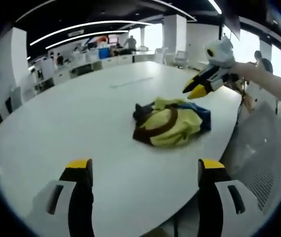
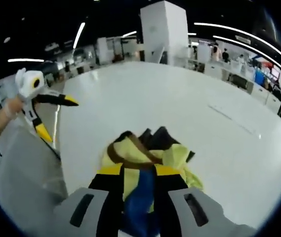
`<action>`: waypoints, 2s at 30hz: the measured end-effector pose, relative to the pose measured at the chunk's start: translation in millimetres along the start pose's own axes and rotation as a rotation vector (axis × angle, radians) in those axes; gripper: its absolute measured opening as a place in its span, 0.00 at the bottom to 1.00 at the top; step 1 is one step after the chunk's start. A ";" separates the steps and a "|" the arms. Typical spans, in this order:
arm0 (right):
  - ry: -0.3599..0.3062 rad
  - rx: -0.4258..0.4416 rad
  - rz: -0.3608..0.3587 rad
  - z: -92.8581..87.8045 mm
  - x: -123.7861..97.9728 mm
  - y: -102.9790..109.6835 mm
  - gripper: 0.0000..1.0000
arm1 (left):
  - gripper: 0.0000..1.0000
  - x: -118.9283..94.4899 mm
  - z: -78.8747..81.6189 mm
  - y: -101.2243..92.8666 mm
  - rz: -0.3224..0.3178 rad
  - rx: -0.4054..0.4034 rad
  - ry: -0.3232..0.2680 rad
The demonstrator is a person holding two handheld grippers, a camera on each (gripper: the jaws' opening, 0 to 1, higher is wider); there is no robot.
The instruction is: Fold the garment on the visible template until the final outline fits inside the template.
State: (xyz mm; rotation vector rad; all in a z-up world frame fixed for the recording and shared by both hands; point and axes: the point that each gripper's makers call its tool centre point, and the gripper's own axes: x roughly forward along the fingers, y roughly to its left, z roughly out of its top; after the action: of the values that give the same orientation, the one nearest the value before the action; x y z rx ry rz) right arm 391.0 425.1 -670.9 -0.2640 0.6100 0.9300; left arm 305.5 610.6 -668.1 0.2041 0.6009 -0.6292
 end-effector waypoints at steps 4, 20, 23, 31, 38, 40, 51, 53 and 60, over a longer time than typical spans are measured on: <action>0.037 -0.022 -0.011 -6.2 8.2 -4.2 0.16 | 0.84 -1.3 0.3 0.0 0.000 -0.001 -0.006; 0.120 -0.011 -0.045 -21.4 25.2 -21.0 0.13 | 0.81 -1.7 -0.6 0.0 0.001 -0.007 -0.008; 0.139 -0.019 -0.052 -23.6 28.0 -24.3 0.13 | 0.81 -1.8 -0.2 0.0 0.000 -0.007 -0.008; 0.155 0.022 -0.053 -26.3 33.5 -29.6 0.15 | 0.81 -2.8 -2.0 1.4 -0.002 -0.007 0.000; 0.189 0.042 -0.043 -33.1 39.1 -32.5 0.16 | 0.80 -2.4 -1.7 1.8 -0.005 -0.012 0.001; 0.192 0.052 -0.038 -34.0 39.7 -32.0 0.16 | 0.81 -2.4 -2.3 2.8 0.000 -0.013 0.002; 0.212 0.073 -0.033 -39.9 41.9 -31.8 0.14 | 0.80 0.6 -0.6 4.6 -0.002 -0.016 -0.002; 0.217 0.079 -0.029 -41.5 43.1 -31.2 0.13 | 0.80 1.4 -0.5 3.8 -0.009 -0.014 -0.002; 0.215 0.044 -0.042 -40.6 39.6 -30.9 0.04 | 0.79 5.9 -0.5 7.9 -0.020 0.000 0.011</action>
State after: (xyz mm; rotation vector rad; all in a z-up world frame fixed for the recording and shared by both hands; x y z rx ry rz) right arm 418.5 414.8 -728.4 -0.3389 0.8189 0.8528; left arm 313.9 614.1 -671.9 0.2016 0.6139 -0.6483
